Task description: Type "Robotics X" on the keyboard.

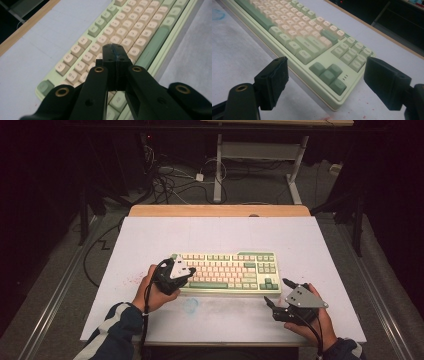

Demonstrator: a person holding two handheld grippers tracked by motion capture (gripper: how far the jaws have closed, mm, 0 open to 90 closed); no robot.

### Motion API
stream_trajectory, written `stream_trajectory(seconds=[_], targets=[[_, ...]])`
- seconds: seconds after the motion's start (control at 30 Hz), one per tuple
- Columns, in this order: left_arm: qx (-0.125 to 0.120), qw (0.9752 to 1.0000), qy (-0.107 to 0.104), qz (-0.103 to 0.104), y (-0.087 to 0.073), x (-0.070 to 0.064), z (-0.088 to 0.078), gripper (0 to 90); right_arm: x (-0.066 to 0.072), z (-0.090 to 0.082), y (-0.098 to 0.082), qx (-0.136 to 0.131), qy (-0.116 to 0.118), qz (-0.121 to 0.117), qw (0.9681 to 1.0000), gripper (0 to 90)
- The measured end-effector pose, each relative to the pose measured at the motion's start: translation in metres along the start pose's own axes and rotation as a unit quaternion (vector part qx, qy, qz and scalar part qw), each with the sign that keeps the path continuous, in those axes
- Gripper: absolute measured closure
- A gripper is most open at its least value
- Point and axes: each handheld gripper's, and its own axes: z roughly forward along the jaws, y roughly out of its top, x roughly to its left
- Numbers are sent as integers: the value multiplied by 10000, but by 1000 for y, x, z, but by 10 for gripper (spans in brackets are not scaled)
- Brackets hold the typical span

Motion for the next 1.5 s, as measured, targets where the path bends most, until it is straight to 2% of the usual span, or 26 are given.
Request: stream_trajectory(seconds=[0.23, 0.37, 0.7, 1.03, 1.3, 1.4, 1.5], targets=[[149, 9999, -74, 2, 3, -3, 18, 870, 4, 3, -1, 89, 55, -88, 9999, 207], [343, 9993, -127, -42, 3, -2, 30, 871, 7, 6, -2, 160, 88, -173, 9997, 207], [691, 9976, 38, 28, -1, 0, 56, 870, 8, 8, -3, 230, 86, -219, 9995, 207], [759, 9969, 204, 16, -5, 5, 64, 869, 9, 9, -3, 266, 115, -265, 9992, 208], [782, 9967, 225, -7, -7, 5, 68, 864, 9, 10, -4, 281, 132, -293, 9991, 210], [909, 9956, 220, 16, -9, 5, 69, 865, 9, 10, -4, 321, 157, -289, 9989, 210], [879, 9959, 218, 30, -9, 4, 70, 868, 10, 11, -4, 341, 165, -303, 9988, 210]])
